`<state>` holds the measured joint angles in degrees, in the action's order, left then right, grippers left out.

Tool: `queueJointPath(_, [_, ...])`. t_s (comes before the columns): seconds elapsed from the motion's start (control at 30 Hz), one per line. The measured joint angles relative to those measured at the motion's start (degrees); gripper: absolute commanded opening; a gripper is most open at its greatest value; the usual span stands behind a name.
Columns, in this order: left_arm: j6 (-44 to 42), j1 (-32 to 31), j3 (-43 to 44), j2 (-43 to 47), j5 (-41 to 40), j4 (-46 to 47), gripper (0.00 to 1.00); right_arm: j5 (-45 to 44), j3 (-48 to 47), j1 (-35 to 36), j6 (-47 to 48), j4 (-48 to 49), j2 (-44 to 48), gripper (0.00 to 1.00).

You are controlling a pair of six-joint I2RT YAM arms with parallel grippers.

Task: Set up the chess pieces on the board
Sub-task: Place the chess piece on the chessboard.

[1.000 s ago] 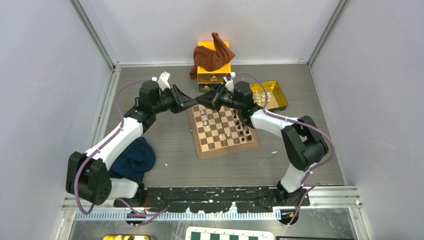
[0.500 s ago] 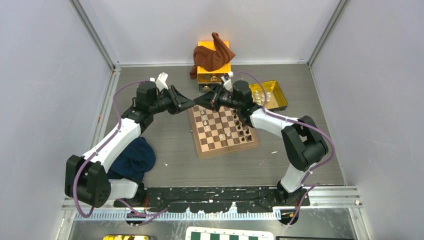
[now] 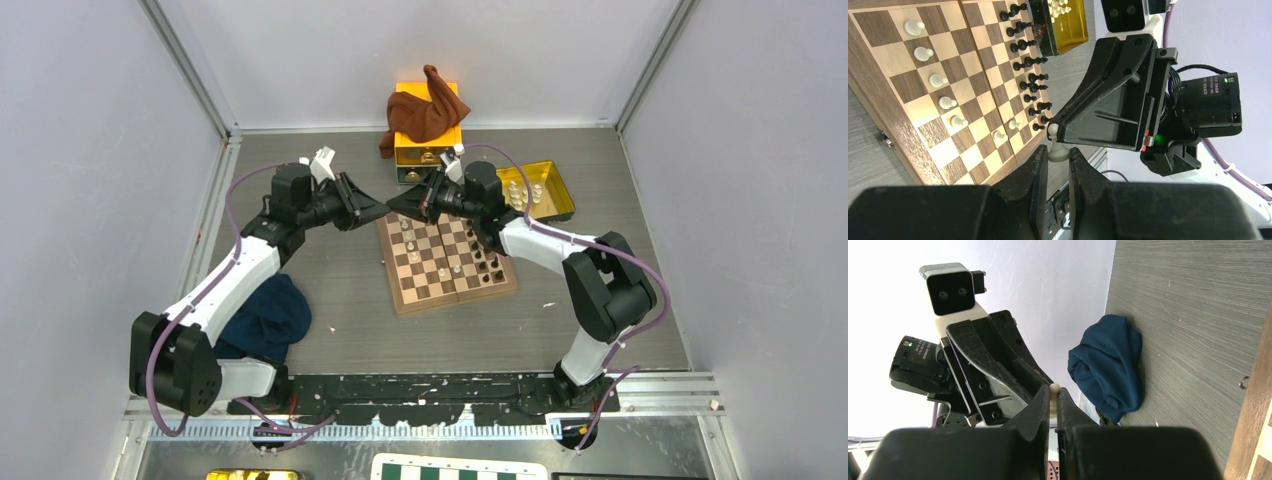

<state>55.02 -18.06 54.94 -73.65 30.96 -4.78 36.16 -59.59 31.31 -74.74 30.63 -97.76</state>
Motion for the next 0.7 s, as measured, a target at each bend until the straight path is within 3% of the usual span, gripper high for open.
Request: queueJointPath(0.7, [-1.86, 3.89, -0.57, 0.15, 0.66, -0.13, 0.03, 2.75, 0.35, -2.93, 5.18, -6.16, 2.71, 0.01])
